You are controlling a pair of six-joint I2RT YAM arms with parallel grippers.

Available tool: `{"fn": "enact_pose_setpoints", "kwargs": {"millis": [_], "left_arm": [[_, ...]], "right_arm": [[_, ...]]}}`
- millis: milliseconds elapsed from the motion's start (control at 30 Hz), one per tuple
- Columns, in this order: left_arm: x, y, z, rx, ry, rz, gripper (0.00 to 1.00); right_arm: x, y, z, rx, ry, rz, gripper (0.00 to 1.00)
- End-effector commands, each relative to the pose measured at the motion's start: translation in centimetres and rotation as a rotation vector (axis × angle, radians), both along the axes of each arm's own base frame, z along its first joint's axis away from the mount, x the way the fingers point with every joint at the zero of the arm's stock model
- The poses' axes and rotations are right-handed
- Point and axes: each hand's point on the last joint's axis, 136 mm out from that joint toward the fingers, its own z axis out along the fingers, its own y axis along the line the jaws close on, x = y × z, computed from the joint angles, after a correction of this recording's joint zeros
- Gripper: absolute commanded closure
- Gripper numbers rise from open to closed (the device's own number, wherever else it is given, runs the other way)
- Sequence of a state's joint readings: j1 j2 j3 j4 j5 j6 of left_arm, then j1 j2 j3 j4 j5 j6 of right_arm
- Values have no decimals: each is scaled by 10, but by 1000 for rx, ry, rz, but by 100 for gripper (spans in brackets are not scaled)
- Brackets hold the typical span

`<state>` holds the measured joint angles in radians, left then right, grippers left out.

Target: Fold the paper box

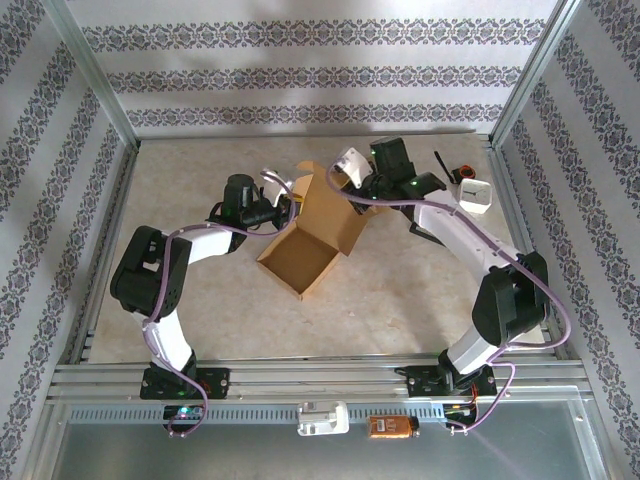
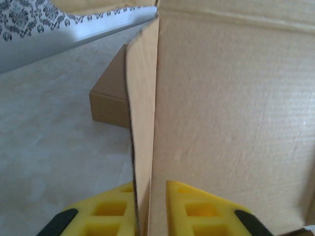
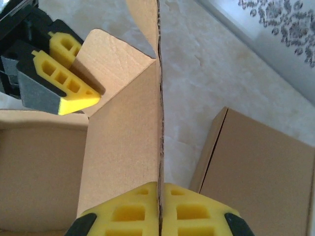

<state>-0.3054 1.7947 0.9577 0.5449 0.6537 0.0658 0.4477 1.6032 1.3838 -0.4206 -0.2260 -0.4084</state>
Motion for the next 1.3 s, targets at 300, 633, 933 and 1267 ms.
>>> {"fn": "enact_pose_setpoints", "kwargs": {"millis": [300, 633, 933, 1267], "left_arm": [[-21, -7, 13, -118, 154, 53, 50], [-39, 44, 53, 57, -17, 244, 26], [-50, 70, 20, 307, -5, 220, 25], [-27, 112, 28, 339, -32, 415, 24]], "right_arm": [[3, 13, 32, -331, -401, 126, 98], [2, 25, 24, -517, -590, 472, 98], [10, 48, 35, -376, -632, 565, 98], [8, 78, 39, -289, -649, 657, 98]]}}
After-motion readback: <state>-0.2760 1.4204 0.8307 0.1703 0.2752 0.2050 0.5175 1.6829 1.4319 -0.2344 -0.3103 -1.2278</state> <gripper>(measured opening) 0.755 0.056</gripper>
